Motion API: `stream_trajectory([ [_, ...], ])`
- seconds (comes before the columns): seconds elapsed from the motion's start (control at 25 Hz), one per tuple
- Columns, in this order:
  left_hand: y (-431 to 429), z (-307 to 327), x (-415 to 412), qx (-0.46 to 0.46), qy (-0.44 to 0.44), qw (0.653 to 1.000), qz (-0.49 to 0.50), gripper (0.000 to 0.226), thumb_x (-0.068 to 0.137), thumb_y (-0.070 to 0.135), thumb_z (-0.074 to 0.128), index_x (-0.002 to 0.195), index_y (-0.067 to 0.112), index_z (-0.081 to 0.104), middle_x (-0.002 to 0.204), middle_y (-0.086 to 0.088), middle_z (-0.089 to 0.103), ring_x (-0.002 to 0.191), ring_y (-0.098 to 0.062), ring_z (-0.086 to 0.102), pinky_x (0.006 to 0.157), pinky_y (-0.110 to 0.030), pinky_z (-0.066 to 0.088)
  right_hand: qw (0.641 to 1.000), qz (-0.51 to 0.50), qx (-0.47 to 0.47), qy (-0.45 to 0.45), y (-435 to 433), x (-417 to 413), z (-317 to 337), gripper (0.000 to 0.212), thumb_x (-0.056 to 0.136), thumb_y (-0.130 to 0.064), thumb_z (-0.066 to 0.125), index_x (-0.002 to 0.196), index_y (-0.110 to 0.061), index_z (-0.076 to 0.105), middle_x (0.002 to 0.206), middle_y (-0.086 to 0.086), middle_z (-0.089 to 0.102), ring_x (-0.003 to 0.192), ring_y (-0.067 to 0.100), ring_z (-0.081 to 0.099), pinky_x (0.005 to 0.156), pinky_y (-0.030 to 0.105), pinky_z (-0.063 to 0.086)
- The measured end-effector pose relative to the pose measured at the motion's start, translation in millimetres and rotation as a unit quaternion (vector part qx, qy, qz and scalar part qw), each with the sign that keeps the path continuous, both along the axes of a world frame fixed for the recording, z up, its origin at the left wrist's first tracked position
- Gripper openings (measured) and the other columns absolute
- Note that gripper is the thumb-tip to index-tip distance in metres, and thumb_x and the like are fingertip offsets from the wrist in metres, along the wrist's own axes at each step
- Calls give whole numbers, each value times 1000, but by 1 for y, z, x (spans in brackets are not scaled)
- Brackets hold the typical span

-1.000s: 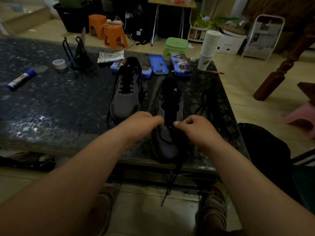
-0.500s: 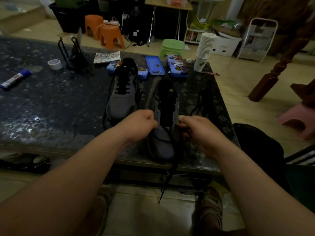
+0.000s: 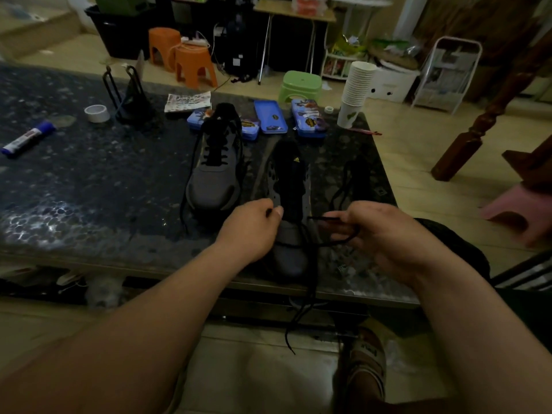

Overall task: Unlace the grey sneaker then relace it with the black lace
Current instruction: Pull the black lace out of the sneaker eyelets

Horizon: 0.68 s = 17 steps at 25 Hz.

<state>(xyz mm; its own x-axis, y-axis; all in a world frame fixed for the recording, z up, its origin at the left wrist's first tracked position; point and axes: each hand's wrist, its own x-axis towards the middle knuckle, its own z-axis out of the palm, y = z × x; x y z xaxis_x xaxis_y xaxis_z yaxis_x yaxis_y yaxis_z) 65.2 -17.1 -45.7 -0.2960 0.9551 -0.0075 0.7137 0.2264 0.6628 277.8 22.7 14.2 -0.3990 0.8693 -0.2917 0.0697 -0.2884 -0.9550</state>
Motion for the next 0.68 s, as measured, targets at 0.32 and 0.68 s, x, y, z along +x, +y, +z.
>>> stream_trajectory([
  [0.32, -11, 10, -17, 90, -108, 983, 117, 38, 99, 19, 60, 67, 8, 42, 63, -9, 43, 57, -16, 38, 46, -25, 25, 997, -63, -48, 12, 15, -5, -17, 26, 102, -13, 50, 76, -12, 51, 58, 3, 45, 57, 21, 60, 80, 50, 57],
  [0.68, -22, 18, -40, -68, 4, 995, -72, 21, 98, 40, 68, 91, 22, 60, 86, -2, 63, 79, -17, 60, 62, -32, 43, 895, 165, 238, -338, -4, -36, -44, 47, 95, -53, 67, 83, -7, 63, 72, -1, 56, 65, 11, 53, 63, 31, 41],
])
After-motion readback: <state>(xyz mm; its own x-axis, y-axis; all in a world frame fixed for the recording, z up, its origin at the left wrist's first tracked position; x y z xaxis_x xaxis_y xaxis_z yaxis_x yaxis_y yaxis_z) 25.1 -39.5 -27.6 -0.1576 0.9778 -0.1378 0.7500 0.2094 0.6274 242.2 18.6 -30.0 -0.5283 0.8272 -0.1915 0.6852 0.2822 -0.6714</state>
